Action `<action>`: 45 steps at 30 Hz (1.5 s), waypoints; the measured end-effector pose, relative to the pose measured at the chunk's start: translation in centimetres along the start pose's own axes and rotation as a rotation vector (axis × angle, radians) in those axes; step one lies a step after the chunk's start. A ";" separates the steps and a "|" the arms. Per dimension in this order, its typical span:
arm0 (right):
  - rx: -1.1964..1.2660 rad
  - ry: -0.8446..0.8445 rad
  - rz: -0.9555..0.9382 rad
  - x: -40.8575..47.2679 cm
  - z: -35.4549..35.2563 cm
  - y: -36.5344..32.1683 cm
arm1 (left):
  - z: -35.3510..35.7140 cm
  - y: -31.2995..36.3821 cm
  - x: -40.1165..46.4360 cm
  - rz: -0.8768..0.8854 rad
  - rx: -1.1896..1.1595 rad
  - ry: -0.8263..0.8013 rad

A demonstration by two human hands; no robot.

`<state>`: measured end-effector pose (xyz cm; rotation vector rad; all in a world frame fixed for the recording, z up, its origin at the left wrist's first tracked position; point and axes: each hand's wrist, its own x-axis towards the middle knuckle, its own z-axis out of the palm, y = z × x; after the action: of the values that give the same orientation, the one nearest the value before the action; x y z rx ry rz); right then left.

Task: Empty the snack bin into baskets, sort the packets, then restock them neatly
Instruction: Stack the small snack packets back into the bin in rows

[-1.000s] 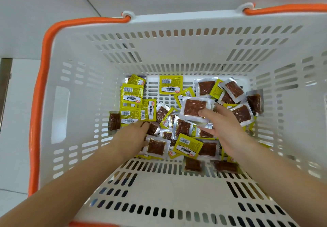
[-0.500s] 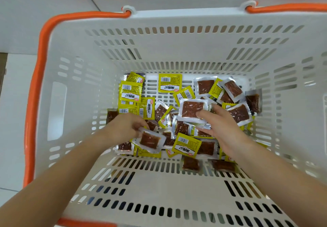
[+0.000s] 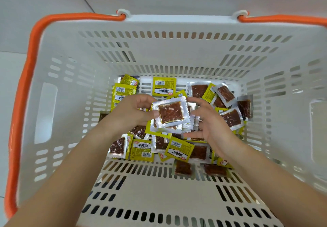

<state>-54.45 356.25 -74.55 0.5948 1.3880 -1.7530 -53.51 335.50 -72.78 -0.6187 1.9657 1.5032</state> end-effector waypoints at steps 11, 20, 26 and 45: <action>-0.059 0.001 -0.075 0.1 -0.5 1.0 | 0.2 0.6 -0.7 0.039 -0.001 0.024; 0.037 -0.047 -0.054 -0.1 -0.2 1.0 | 1.1 0.5 -0.8 -0.082 0.055 -0.036; 0.070 -0.075 -0.061 0.0 -0.2 0.8 | 0.2 0.6 -1.0 -0.073 -0.134 0.021; 0.201 -0.080 -0.087 -0.6 -0.1 0.4 | 5.5 1.4 -2.8 0.517 0.316 0.279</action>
<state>-53.81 356.47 -74.30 0.5722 1.2076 -1.9805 -51.45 341.25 -70.93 -0.1931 2.6609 1.3878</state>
